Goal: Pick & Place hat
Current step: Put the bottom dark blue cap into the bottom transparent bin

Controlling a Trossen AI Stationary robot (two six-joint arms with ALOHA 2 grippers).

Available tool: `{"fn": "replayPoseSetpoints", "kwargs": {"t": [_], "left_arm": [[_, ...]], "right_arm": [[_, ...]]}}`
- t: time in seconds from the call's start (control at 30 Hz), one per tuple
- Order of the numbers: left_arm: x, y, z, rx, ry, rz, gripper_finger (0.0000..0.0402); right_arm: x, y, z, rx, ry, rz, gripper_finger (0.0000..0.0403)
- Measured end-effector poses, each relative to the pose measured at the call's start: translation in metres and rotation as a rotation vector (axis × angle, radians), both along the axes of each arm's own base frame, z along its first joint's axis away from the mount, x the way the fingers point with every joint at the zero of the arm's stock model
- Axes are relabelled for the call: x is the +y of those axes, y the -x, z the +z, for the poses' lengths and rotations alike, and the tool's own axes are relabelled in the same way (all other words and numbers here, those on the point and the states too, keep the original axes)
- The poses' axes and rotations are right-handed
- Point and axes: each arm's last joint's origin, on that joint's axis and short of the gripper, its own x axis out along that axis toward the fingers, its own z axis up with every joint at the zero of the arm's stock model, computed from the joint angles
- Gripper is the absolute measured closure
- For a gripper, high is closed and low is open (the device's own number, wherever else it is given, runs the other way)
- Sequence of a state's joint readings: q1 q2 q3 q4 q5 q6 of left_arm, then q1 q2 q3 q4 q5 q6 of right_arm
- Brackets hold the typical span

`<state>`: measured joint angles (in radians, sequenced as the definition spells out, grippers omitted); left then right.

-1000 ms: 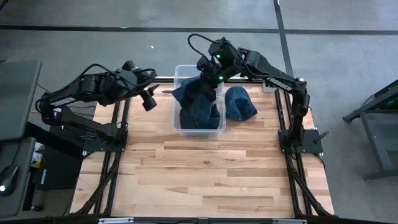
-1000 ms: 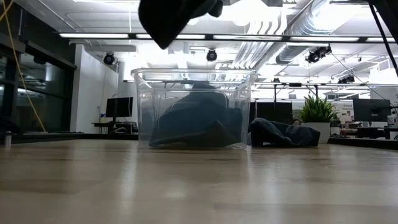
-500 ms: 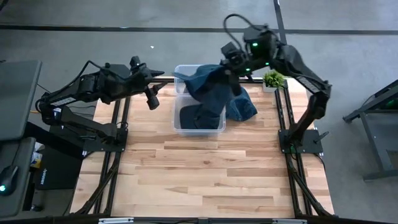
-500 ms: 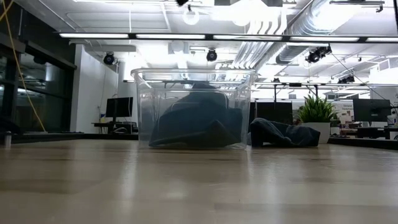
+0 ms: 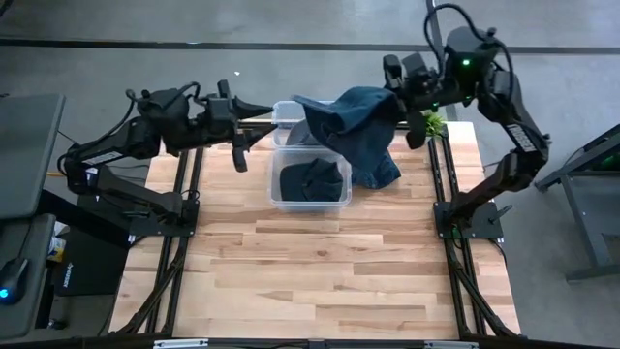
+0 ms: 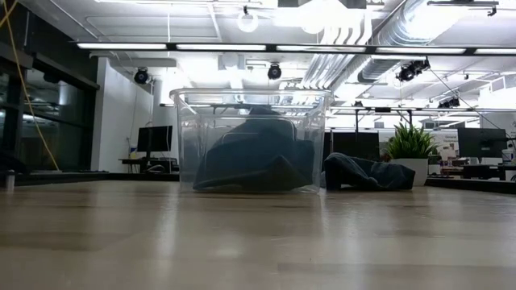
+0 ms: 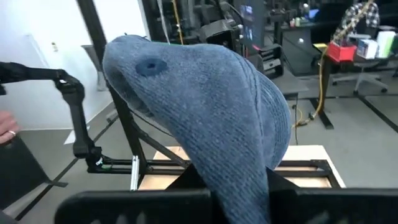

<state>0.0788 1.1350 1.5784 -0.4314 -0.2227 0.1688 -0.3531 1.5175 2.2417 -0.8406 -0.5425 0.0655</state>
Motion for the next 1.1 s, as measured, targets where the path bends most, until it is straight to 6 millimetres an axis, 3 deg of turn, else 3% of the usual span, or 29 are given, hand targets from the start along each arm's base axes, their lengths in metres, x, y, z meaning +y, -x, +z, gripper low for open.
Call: {"fn": "replayPoseSetpoints", "kwargs": {"t": [0.23,0.43,1.1], "left_arm": [[-0.002,-0.019,0.009,-0.153,0.047,-0.128,0.0232],[-0.002,-0.041,0.005,-0.189,0.1,-0.18,0.0232],[0.0,-0.083,-0.008,-0.248,0.174,-0.245,0.0232]], "right_arm": [[0.006,0.01,0.008,-0.056,0.027,0.072,0.0403],[0.007,0.01,0.01,-0.084,0.035,0.149,0.0403],[0.012,0.019,0.014,-0.102,0.047,0.221,0.0403]]}}
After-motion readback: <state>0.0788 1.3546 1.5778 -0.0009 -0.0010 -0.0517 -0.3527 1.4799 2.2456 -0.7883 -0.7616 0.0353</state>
